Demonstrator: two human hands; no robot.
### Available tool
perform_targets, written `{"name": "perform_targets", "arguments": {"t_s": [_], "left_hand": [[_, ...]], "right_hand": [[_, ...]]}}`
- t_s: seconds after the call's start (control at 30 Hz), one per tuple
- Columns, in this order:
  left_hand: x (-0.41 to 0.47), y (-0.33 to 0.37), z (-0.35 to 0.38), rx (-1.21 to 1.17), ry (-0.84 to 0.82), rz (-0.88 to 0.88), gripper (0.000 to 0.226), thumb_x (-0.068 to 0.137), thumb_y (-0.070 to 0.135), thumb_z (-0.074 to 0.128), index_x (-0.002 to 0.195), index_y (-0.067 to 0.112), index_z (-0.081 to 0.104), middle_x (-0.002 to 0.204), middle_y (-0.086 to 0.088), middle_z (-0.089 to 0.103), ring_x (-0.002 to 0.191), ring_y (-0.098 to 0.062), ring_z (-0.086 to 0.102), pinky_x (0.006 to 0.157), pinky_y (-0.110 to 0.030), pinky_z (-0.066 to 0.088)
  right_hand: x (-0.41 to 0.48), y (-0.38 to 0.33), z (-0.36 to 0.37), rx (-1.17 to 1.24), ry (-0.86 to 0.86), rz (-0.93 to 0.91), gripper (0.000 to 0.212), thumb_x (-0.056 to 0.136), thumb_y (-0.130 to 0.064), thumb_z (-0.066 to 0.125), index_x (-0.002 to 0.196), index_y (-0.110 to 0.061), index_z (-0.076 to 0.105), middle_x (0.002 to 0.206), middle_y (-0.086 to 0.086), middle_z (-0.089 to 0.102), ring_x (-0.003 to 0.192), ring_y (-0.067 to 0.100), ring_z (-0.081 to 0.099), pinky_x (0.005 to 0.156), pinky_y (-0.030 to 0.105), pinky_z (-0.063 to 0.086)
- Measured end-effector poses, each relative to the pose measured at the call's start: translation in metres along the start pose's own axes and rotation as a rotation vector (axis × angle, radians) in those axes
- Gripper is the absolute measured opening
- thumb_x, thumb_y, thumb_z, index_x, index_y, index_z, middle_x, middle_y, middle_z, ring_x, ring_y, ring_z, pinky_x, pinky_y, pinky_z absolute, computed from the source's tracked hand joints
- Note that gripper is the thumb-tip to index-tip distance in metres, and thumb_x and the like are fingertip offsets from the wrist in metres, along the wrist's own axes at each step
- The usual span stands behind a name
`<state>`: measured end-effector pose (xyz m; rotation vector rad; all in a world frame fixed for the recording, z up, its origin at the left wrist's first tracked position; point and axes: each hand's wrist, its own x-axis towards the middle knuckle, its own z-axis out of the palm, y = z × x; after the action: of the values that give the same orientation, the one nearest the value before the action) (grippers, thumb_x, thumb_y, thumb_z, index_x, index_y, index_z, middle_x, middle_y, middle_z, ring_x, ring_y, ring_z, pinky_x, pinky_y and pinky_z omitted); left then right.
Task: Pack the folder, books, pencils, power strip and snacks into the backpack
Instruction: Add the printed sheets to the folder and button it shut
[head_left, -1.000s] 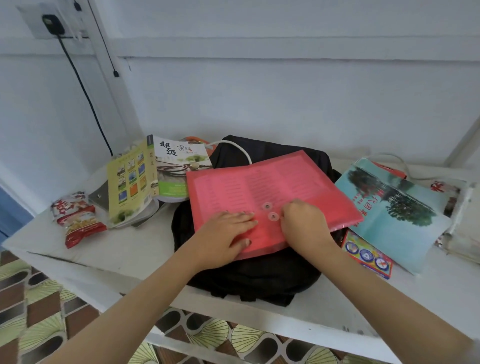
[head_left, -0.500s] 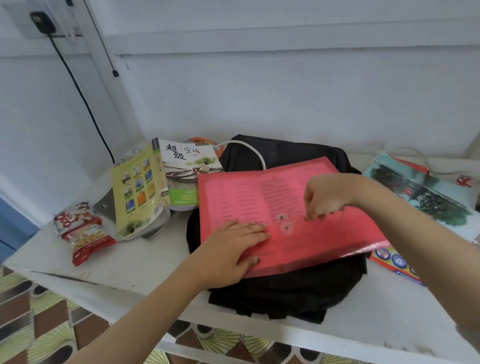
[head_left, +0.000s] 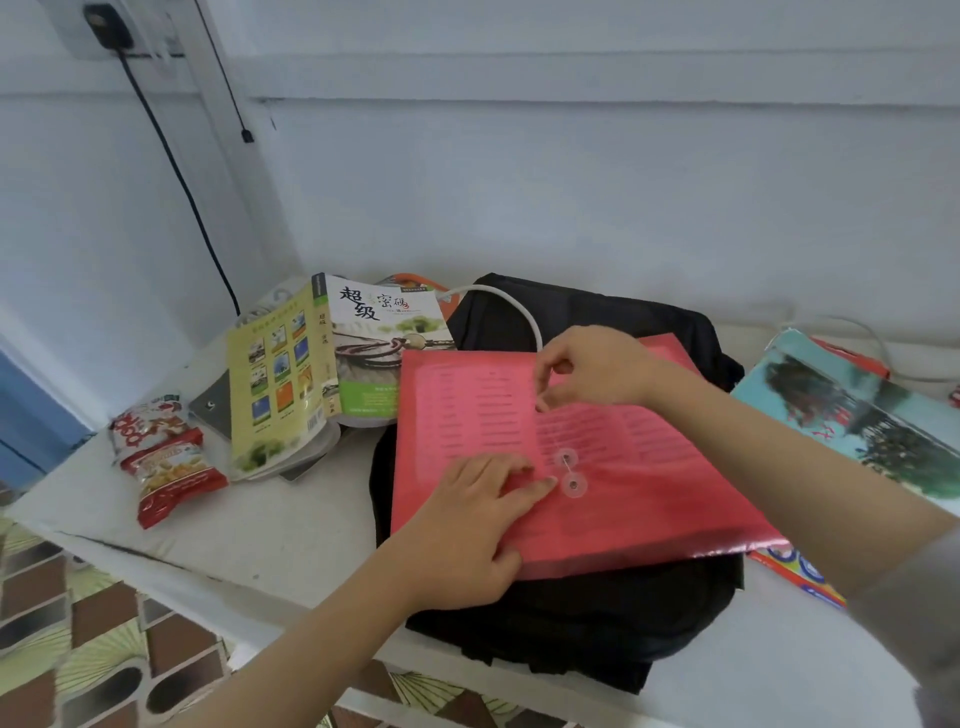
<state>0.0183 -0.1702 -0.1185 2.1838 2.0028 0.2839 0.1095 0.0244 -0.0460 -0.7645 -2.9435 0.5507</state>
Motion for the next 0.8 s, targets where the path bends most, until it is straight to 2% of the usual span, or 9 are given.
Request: {"name": "perform_targets", "arguments": {"t_s": [0.13,0.23,0.33,0.5,0.6,0.8], "left_hand": [[0.001,0.011,0.004,0.054,-0.020,-0.060,0.073,0.076,0.037,0.022,0.146,0.042,0.002,0.146,0.000,0.011,0.131,-0.014,0.004,0.113,-0.033,-0.001],[0.002,0.017,0.005,0.042,-0.041,-0.094,0.070,0.077,0.040,0.018,0.141,0.053,-0.007,0.151,-0.001,0.003,0.137,-0.017,-0.003,0.114,-0.038,-0.010],[0.005,0.024,0.007,0.030,-0.021,-0.114,0.071,0.072,0.046,0.014,0.143,0.050,0.006,0.153,0.001,0.008,0.139,-0.016,-0.003,0.112,-0.035,-0.016],[0.013,0.029,0.008,0.002,0.051,-0.080,0.065,0.074,0.044,0.024,0.138,0.035,0.035,0.151,0.011,0.023,0.136,-0.009,0.011,0.110,-0.023,-0.016],[0.013,0.032,0.011,-0.002,0.073,-0.122,0.062,0.075,0.043,0.028,0.136,0.034,0.037,0.149,0.010,0.028,0.133,-0.011,0.011,0.107,-0.020,-0.015],[0.014,0.041,0.017,-0.082,0.057,-0.215,0.066,0.074,0.048,0.020,0.140,0.040,0.028,0.154,0.015,0.016,0.138,-0.005,0.000,0.106,-0.018,-0.014]], "right_hand": [[0.007,0.004,0.020,0.047,-0.025,-0.039,0.014,0.066,-0.030,0.079,0.067,-0.031,0.064,0.060,-0.016,0.050,0.060,-0.005,0.045,0.056,0.021,0.032],[0.011,0.007,0.031,0.042,-0.025,-0.069,0.015,0.067,-0.032,0.079,0.069,-0.031,0.064,0.061,-0.015,0.048,0.062,-0.004,0.044,0.060,0.025,0.031],[0.013,0.010,0.039,0.023,-0.004,-0.088,0.014,0.069,-0.035,0.077,0.070,-0.032,0.063,0.064,-0.016,0.049,0.067,0.001,0.046,0.063,0.026,0.034],[0.012,0.014,0.044,0.057,0.037,-0.087,0.013,0.070,-0.037,0.076,0.071,-0.032,0.064,0.068,-0.016,0.052,0.074,0.003,0.048,0.059,0.024,0.034],[0.013,0.019,0.046,0.091,0.061,-0.048,0.014,0.068,-0.038,0.077,0.071,-0.031,0.065,0.065,-0.015,0.051,0.070,0.002,0.046,0.055,0.018,0.032],[0.004,0.033,0.040,0.108,0.068,0.016,0.016,0.068,-0.033,0.077,0.067,-0.032,0.061,0.062,-0.014,0.047,0.060,0.000,0.043,0.052,0.022,0.028]]}}
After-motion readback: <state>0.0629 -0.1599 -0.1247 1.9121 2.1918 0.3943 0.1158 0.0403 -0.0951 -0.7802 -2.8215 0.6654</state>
